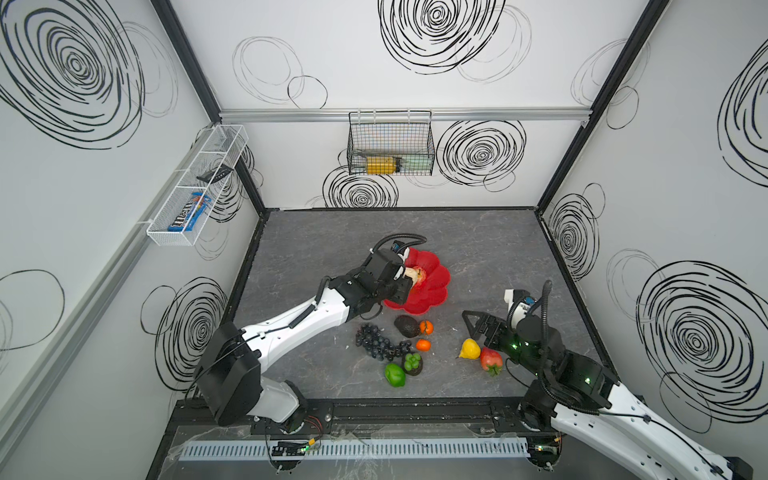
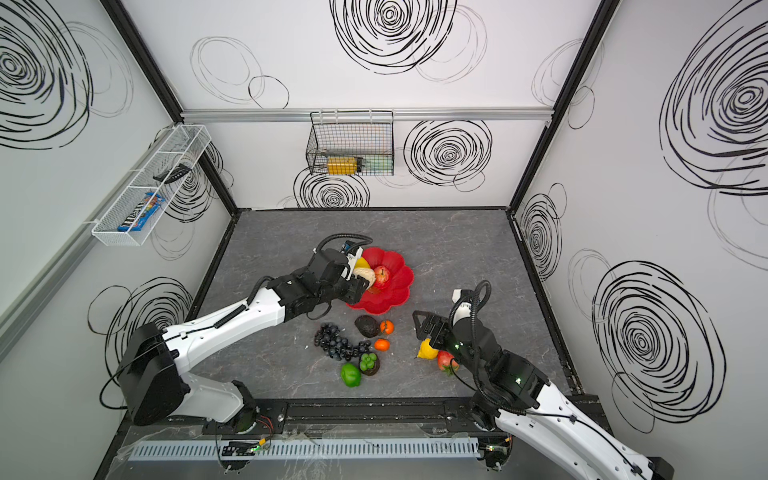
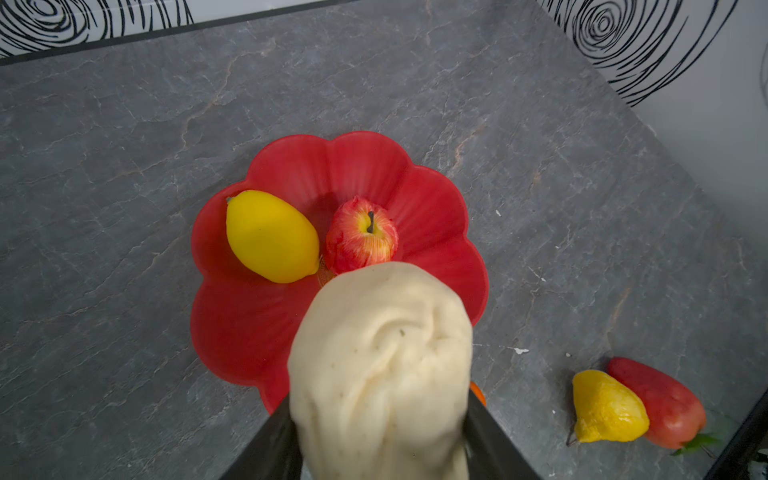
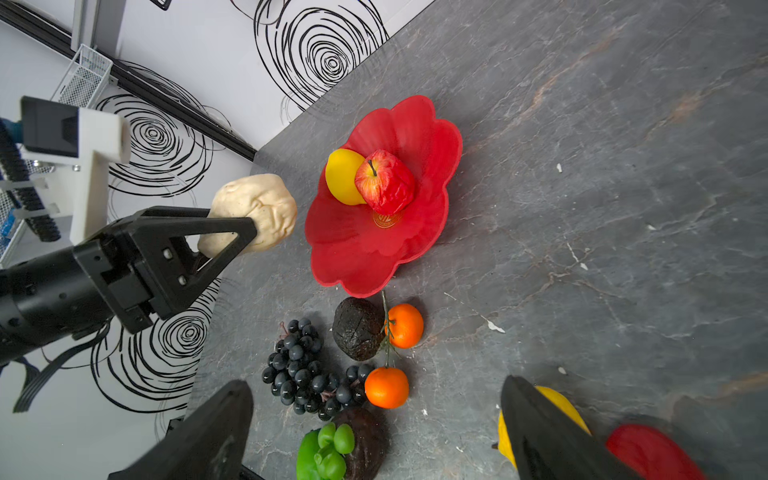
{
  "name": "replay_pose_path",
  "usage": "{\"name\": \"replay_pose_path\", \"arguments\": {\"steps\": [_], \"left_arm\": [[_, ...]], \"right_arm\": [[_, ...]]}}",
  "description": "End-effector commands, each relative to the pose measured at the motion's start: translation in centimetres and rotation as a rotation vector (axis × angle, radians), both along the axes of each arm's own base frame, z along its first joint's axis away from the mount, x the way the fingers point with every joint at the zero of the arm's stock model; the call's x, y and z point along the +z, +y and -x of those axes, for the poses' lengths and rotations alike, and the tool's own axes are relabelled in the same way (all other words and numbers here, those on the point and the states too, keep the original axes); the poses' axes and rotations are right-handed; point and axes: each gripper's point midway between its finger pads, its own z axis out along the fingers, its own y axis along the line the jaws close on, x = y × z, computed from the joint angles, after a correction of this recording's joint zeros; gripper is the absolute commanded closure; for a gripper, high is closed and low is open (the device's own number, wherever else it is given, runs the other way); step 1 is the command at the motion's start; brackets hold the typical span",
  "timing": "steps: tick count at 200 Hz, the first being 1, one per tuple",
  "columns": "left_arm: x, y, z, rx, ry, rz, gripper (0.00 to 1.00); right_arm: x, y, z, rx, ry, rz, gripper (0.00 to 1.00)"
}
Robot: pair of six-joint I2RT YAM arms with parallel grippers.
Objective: Place and organize the fake fruits in the fruit bowl
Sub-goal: 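Lower the cream fruit with the left gripper into the bowl beside the lemon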
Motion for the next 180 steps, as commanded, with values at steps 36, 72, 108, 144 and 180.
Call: {"name": "replay_pose_path", "arguments": {"steps": [36,72,108,144,180], "left_arm": [[-3.8,0.4,-1.2,-0.041,0.169,-0.156,0.44],[-6.1,0.0,-2.6,-0.049,0.243,-0.219,0.44],[-7.9,0.2,-3.4,-0.057,0.307,-0.262,0.44],[-9.0,1.1,-4.1,-0.054,0.346,-0.297,0.43],[-9.9,1.7,-4.7,-0.058,0.382,-0.319,0.41]], "right_arm": [[-2.2,-1.2,0.5,-0.01,-0.001,0.049,0.03],[-2.7,-0.9,0.6,0.005,0.001,0.036,0.03],[-3.2,-0.9,0.6,0.007,0.001,0.04,0.03],[-3.0,-1.2,0.7,0.001,-0.008,0.038,0.03],[-3.1,-1.5,0.7,-0.011,-0.009,0.039,0.03]]}}
